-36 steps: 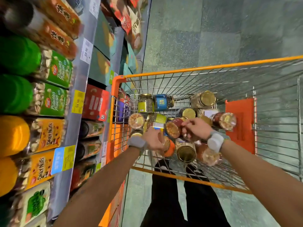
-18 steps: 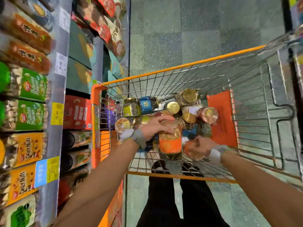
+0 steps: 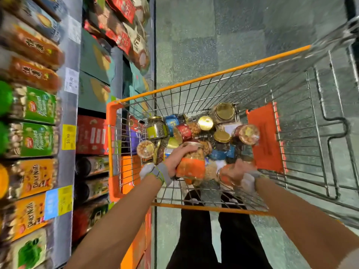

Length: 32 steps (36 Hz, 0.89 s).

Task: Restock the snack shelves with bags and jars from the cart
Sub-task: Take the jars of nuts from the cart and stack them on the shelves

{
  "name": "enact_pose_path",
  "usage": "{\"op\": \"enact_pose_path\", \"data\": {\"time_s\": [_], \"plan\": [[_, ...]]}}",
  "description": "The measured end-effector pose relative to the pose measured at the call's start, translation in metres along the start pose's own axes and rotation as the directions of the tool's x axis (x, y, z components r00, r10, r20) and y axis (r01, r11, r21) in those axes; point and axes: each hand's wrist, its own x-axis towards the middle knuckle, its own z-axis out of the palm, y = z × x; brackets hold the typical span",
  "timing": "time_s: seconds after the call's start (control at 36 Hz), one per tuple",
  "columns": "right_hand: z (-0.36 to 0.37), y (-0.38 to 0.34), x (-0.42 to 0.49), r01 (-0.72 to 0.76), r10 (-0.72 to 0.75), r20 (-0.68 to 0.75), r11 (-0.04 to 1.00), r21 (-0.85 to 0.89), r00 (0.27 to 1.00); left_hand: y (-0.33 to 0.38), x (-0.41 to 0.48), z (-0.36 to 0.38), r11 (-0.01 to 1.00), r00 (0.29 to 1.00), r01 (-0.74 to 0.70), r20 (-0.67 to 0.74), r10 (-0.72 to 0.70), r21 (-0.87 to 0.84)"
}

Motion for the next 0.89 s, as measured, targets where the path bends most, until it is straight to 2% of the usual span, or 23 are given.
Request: {"op": "enact_pose_path", "data": {"time_s": [0.03,0.08,0.17,0.25,0.28,0.33,0.36,0.44,0.56,0.58,0.64,0.69,0.78,0.83,0.89], "plan": [[-0.006,-0.001,-0.007,-0.043,0.042,0.010,0.997,0.057,0.999,0.001,-0.003,-0.001,1.000,1.000,-0.001,0.013,0.001,-0.002],[-0.013,0.008,-0.007,-0.097,0.104,-0.009,0.954,0.282,0.995,0.006,-0.016,0.000,0.999,0.997,-0.010,0.075,0.013,-0.031],[-0.042,-0.001,-0.043,0.059,-0.007,-0.100,0.846,0.530,0.995,0.022,-0.035,0.003,0.999,0.991,-0.043,0.126,0.047,-0.033],[-0.071,-0.028,-0.096,0.218,-0.108,-0.192,0.601,0.769,0.975,0.044,-0.065,0.008,0.994,0.989,-0.102,0.102,0.105,-0.033],[-0.070,-0.030,-0.100,0.212,-0.113,-0.179,0.504,0.837,0.977,0.042,-0.066,0.010,0.995,0.989,-0.095,0.112,0.100,-0.042],[-0.080,-0.040,-0.113,0.200,-0.164,-0.146,0.392,0.898,0.976,0.053,-0.077,0.016,0.994,0.986,-0.095,0.132,0.102,-0.057],[-0.087,-0.046,-0.120,0.221,-0.204,-0.151,0.382,0.897,0.967,0.061,-0.084,0.014,0.992,0.983,-0.106,0.143,0.114,-0.062],[-0.107,-0.072,-0.151,0.292,-0.352,-0.190,0.265,0.919,0.917,0.081,-0.124,0.008,0.960,0.966,-0.204,0.120,0.229,-0.193],[-0.134,-0.109,-0.189,0.393,-0.569,-0.151,0.330,0.858,0.809,0.101,-0.190,0.007,0.879,0.928,-0.360,-0.026,0.371,-0.314],[-0.141,-0.121,-0.198,0.431,-0.615,-0.143,0.349,0.832,0.775,0.104,-0.204,-0.001,0.841,0.900,-0.434,-0.122,0.418,-0.322],[-0.151,-0.143,-0.213,0.482,-0.689,-0.136,0.338,0.808,0.712,0.108,-0.228,-0.010,0.812,0.867,-0.498,-0.192,0.460,-0.304],[-0.157,-0.168,-0.236,0.556,-0.750,-0.139,0.339,0.759,0.646,0.109,-0.254,-0.014,0.778,0.842,-0.539,-0.189,0.505,-0.322],[-0.161,-0.203,-0.265,0.649,-0.788,-0.166,0.346,0.678,0.593,0.103,-0.292,-0.013,0.687,0.778,-0.627,-0.247,0.578,-0.367],[-0.163,-0.219,-0.284,0.671,-0.818,-0.118,0.368,0.644,0.563,0.093,-0.317,-0.009,0.630,0.746,-0.663,-0.283,0.603,-0.404],[-0.159,-0.232,-0.307,0.698,-0.866,-0.048,0.368,0.615,0.498,0.077,-0.339,-0.013,0.560,0.698,-0.714,-0.373,0.611,-0.420]]}}
